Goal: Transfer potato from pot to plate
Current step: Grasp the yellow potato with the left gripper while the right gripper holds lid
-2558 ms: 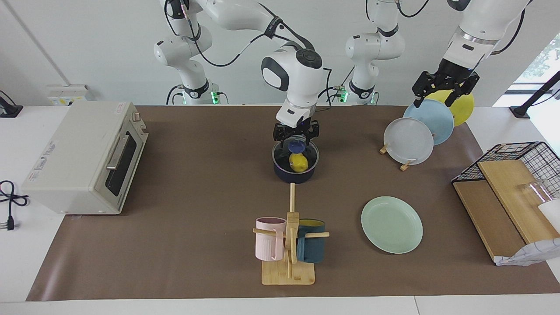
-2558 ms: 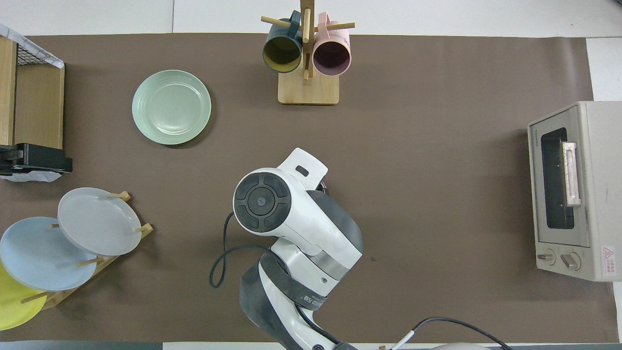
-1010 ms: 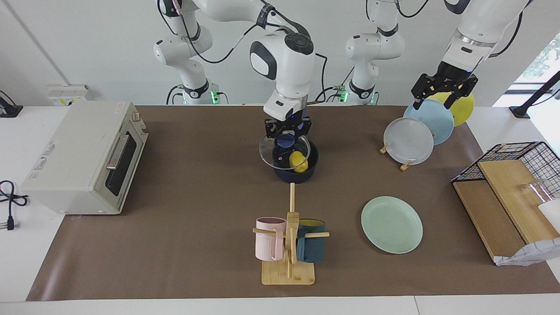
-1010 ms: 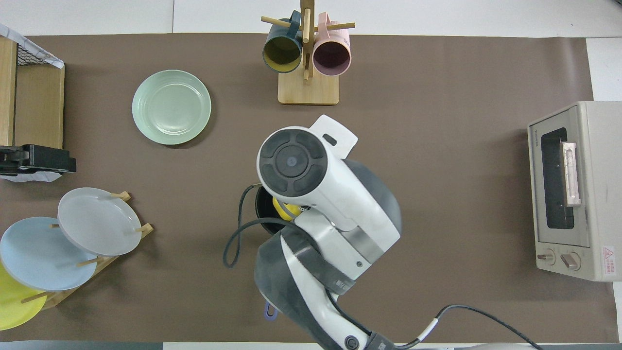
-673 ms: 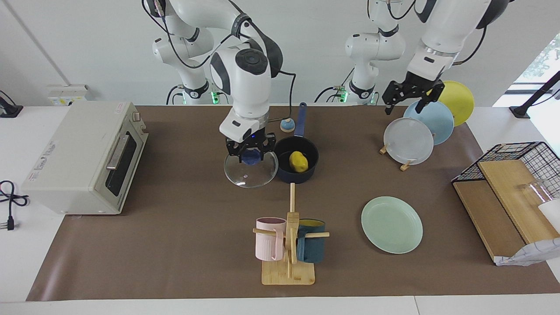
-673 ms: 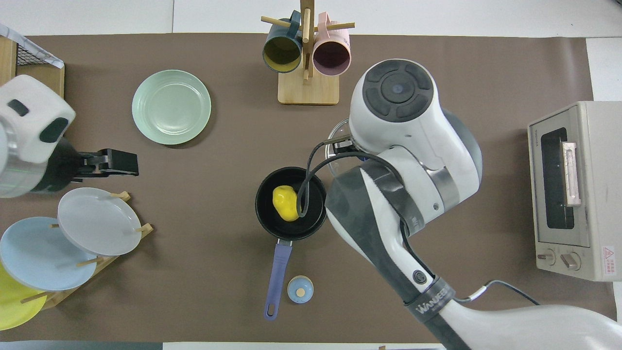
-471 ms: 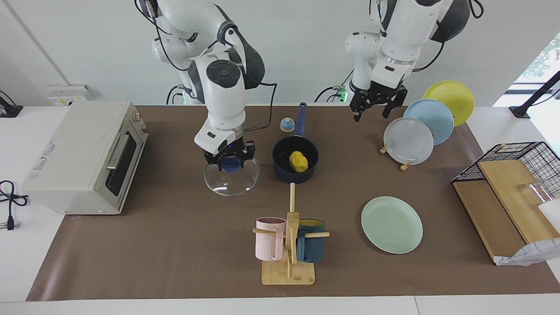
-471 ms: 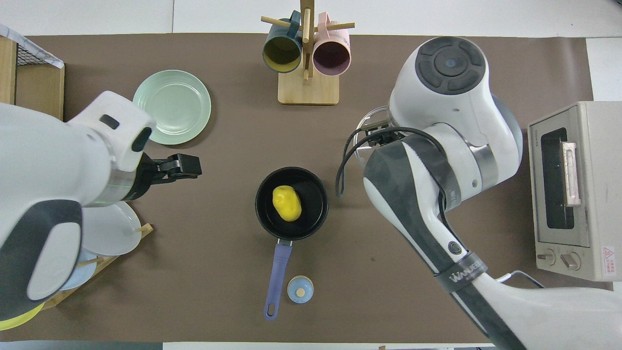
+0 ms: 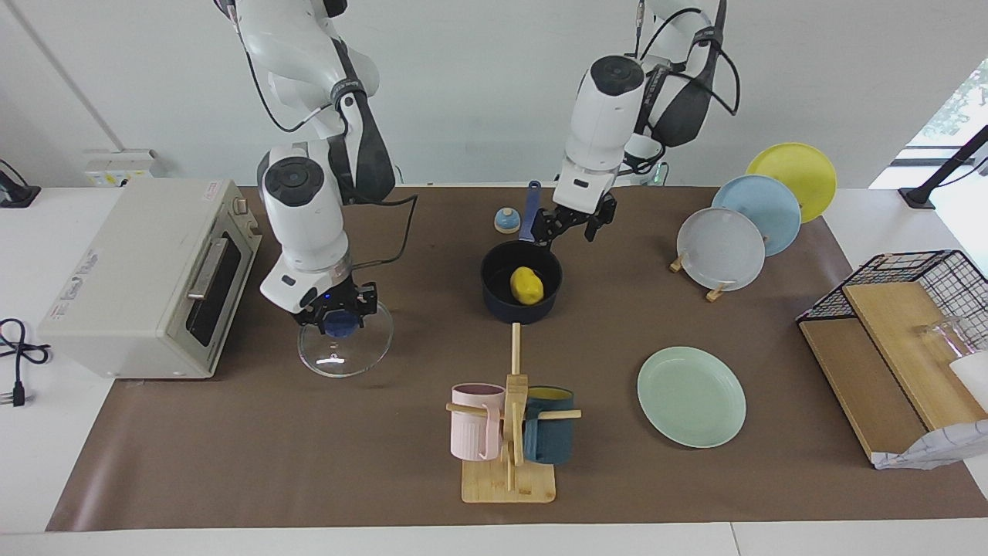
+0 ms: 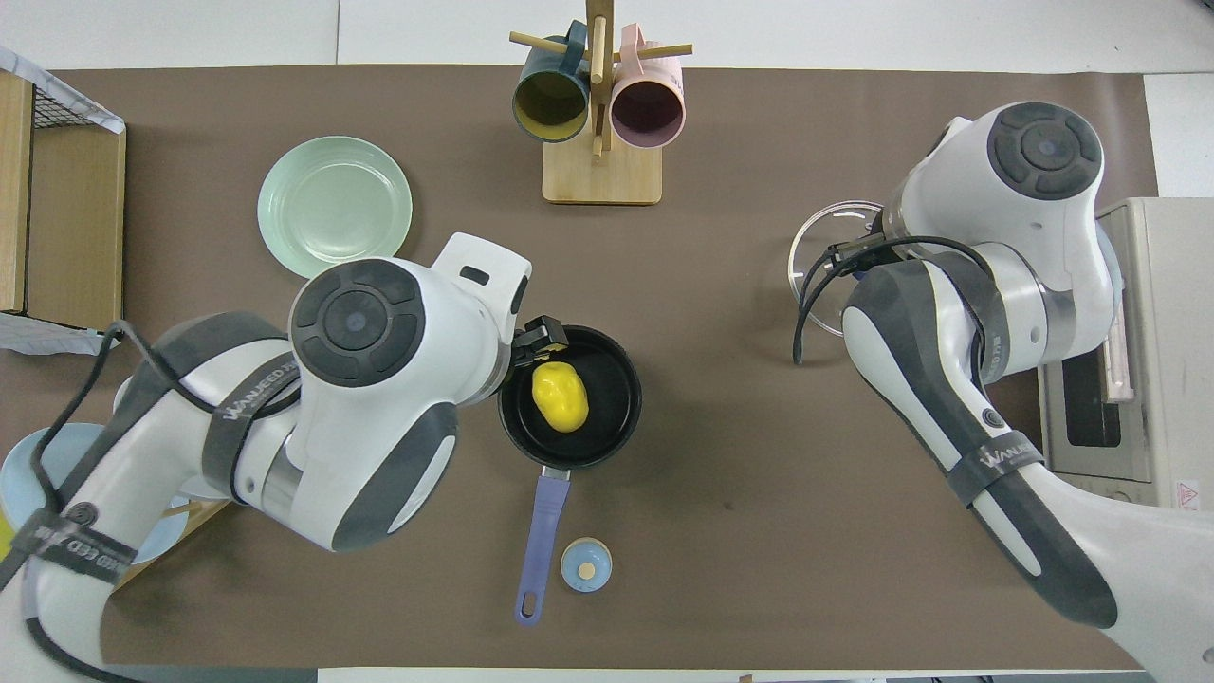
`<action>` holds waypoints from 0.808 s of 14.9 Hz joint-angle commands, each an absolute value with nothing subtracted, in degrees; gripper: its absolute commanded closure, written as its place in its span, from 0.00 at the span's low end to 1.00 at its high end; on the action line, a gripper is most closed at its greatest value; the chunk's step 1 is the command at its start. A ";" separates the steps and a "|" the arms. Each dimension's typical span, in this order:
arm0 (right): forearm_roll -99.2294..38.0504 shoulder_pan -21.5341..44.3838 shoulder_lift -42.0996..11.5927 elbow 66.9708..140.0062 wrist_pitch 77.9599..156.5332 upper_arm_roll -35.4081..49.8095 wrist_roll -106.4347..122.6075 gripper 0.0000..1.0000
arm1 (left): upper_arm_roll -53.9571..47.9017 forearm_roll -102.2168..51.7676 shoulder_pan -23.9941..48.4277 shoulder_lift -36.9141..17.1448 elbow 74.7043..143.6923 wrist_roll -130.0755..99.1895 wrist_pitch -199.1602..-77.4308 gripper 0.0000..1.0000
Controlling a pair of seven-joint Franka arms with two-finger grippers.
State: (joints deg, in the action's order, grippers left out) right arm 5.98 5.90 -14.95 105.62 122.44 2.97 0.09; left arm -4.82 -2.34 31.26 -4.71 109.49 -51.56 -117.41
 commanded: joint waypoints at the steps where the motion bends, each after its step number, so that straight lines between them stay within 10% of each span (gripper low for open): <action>1: 5.80 3.52 -11.25 113.20 127.00 3.78 2.29 0.46 | -3.69 -2.03 33.13 -8.69 109.51 -53.69 -122.24 0.00; 12: 5.89 2.02 -11.69 120.05 135.51 3.78 3.69 0.44 | -3.69 -1.49 37.52 -11.51 114.34 -56.42 -125.86 0.00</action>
State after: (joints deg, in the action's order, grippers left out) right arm 5.98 3.02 -14.03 116.27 131.98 3.14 1.78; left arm -4.67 -2.27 35.79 -11.99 112.13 -55.01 -124.14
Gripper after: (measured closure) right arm 0.344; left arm 0.000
